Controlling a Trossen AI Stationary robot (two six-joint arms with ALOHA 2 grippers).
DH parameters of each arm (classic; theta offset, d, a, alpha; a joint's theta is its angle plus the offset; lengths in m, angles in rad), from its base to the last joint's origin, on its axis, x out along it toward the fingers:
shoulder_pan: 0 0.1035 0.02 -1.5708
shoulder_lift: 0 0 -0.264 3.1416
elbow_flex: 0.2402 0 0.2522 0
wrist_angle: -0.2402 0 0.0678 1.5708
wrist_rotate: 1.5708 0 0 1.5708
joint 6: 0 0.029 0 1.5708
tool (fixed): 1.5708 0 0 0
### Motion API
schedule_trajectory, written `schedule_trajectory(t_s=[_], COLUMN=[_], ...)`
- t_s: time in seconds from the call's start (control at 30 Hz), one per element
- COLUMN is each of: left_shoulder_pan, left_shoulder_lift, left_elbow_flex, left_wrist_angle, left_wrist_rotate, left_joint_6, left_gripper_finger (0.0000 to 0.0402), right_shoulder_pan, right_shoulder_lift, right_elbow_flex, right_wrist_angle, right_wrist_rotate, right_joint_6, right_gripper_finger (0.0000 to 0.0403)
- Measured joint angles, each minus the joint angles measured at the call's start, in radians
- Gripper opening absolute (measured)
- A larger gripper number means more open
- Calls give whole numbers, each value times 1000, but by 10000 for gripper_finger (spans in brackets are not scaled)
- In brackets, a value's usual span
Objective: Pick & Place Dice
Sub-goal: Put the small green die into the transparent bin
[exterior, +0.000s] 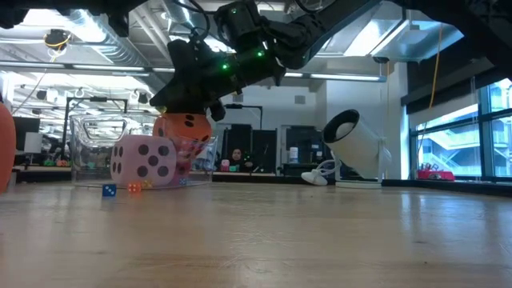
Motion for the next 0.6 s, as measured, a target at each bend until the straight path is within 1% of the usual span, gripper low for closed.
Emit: schedule_trajectory(t_s=[0.3,0.43,0.6], left_shoulder_pan=[0,-1,-3], left_shoulder_lift=[-1,-22,-65], left_elbow_flex=[0,0,0], left_wrist_angle=[6,31,-6], left_wrist_rotate=[-1,-1,-1], left_joint_6=[13,32,30], left_gripper_finger=[4,4,4], right_shoulder_pan=[-9,-12,-9], right_shoulder_lift=[1,21,95], right_elbow_flex=[9,82,191], right_wrist_angle=[-11,-52,-152], right_wrist_rotate=[-1,-1,-40], right_joint_6=[-37,-55,-79], right_gripper_finger=[129,129,130])
